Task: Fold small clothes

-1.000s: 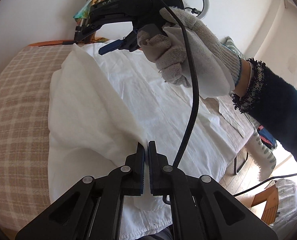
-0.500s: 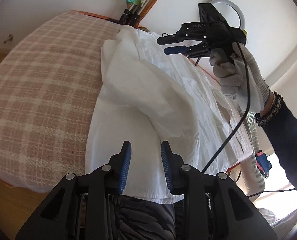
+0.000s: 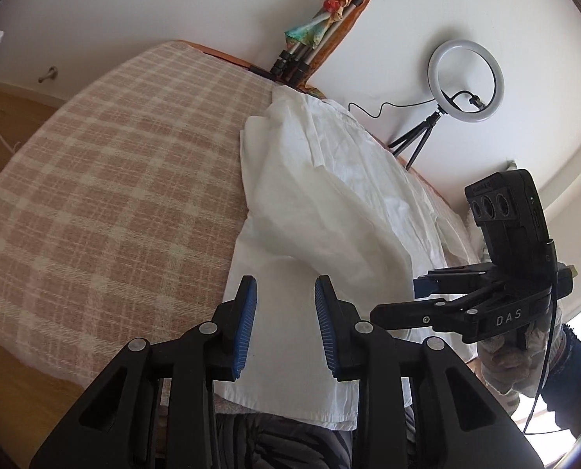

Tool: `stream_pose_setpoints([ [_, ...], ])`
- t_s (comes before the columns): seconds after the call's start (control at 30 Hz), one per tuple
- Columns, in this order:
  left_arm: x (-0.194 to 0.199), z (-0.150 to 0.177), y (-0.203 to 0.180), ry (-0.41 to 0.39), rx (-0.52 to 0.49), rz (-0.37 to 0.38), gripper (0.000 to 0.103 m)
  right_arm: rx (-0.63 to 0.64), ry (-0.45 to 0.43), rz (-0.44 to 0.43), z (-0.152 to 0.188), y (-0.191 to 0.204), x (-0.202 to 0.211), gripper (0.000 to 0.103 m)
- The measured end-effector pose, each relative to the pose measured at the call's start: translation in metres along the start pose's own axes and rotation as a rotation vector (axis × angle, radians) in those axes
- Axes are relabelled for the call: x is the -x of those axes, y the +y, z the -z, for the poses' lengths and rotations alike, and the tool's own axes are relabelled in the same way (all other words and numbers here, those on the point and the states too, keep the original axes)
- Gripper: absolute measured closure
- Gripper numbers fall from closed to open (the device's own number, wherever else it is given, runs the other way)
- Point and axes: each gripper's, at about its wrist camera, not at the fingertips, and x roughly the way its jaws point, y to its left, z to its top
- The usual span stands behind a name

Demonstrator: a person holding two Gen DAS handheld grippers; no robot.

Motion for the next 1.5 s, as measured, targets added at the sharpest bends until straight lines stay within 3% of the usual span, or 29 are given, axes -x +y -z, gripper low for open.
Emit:
stream_pose_setpoints([
  [0.03,0.004,0.0,0.002,-0.009,0.002,-0.007,0.074,-0.02,0.009,-0.016,0.002,-0.004,-0.007,0.057],
  [0.1,0.011,0.0,0.006,-0.025,0.008,-0.021,0.074,-0.088,0.015,-0.114,0.003,-0.015,-0.015,0.08],
  [0.13,0.014,0.0,0.008,-0.032,0.011,-0.029,0.074,-0.128,-0.002,-0.18,0.005,-0.019,-0.015,0.085],
  [0.3,0.026,-0.001,0.021,-0.065,0.045,-0.045,0.074,-0.244,-0.143,-0.691,0.013,-0.027,-0.006,0.089],
  [0.33,0.027,0.0,0.022,-0.066,0.049,-0.044,0.074,-0.262,-0.14,-0.766,0.015,-0.028,-0.009,0.089],
  [0.37,0.027,0.001,0.022,-0.065,0.051,-0.042,0.074,-0.283,-0.118,-0.78,0.017,-0.029,-0.016,0.089],
  [0.4,0.027,0.001,0.022,-0.062,0.05,-0.041,0.074,-0.295,-0.092,-0.738,0.019,-0.03,-0.023,0.087],
  [0.5,0.025,0.007,0.019,-0.048,0.039,-0.04,0.074,-0.242,-0.033,-0.488,0.024,-0.027,-0.033,0.066],
  [0.6,0.022,0.015,0.01,-0.029,0.012,-0.032,0.074,-0.164,-0.029,-0.392,0.026,-0.021,-0.019,0.044],
  [0.9,-0.015,0.035,-0.016,0.078,-0.044,0.0,0.074,-0.043,-0.233,-0.039,-0.021,-0.024,0.055,0.043],
  [1.0,-0.023,0.04,-0.027,0.105,-0.092,-0.007,0.074,0.016,-0.254,0.004,-0.043,-0.019,0.048,0.044],
  [1.1,-0.028,0.043,-0.029,0.12,-0.123,-0.052,0.074,-0.005,-0.185,-0.075,-0.052,-0.019,0.018,0.044],
  [1.17,-0.024,0.043,-0.024,0.109,-0.103,-0.055,0.074,0.009,-0.132,-0.014,-0.051,-0.019,-0.001,0.044],
  [1.27,-0.011,0.04,-0.017,0.05,-0.101,-0.115,0.074,0.035,-0.075,0.091,-0.039,-0.023,-0.017,0.044],
  [1.37,-0.002,0.038,-0.007,0.007,-0.099,-0.198,0.074,0.024,-0.05,0.095,-0.037,-0.031,-0.017,0.044],
  [1.5,-0.01,0.039,0.005,0.033,-0.09,-0.218,0.074,0.051,-0.081,0.1,-0.054,-0.021,0.003,0.044],
])
